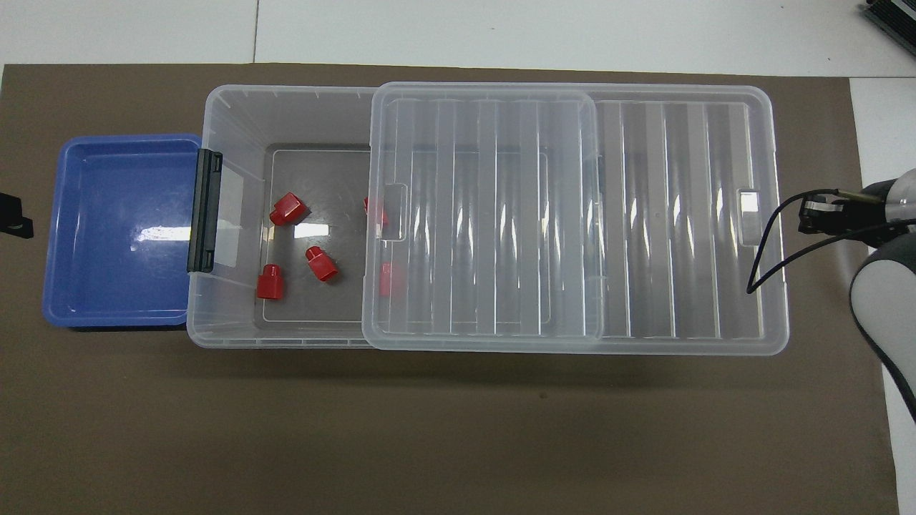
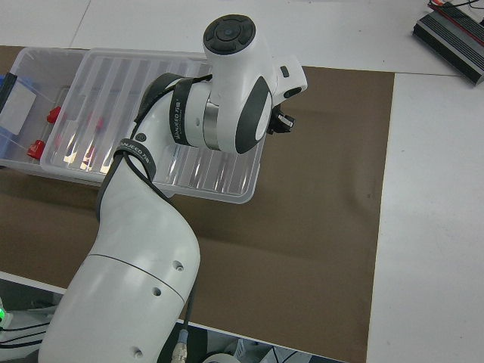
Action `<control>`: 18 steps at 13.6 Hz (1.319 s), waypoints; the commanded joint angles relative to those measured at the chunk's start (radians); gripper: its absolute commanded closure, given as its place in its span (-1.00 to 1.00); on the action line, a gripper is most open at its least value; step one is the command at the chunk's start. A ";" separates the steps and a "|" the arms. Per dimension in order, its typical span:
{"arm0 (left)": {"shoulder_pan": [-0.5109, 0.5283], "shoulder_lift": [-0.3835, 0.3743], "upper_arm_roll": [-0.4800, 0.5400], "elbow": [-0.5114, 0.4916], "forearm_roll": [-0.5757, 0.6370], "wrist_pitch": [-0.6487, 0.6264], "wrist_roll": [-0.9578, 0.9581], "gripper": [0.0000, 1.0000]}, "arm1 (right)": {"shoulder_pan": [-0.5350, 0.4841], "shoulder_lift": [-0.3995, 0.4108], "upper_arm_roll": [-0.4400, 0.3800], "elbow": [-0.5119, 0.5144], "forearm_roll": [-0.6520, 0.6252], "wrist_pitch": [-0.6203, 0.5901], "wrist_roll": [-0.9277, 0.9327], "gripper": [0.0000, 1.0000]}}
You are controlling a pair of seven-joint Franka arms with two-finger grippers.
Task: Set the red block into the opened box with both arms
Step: 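Withdraw the left gripper from the box, then reach the right gripper back to the clear lid's handle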
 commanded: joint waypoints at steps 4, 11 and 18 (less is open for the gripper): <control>0.001 -0.081 -0.010 -0.035 0.007 -0.017 0.023 -1.00 | -0.038 0.016 0.007 -0.057 0.006 0.089 -0.070 1.00; -0.001 -0.106 -0.010 -0.069 0.007 -0.019 0.023 -1.00 | 0.036 0.022 0.010 -0.060 0.008 0.073 -0.081 1.00; -0.007 -0.130 -0.010 -0.129 0.007 0.026 0.022 -1.00 | 0.191 0.016 0.014 -0.057 0.092 0.013 -0.095 1.00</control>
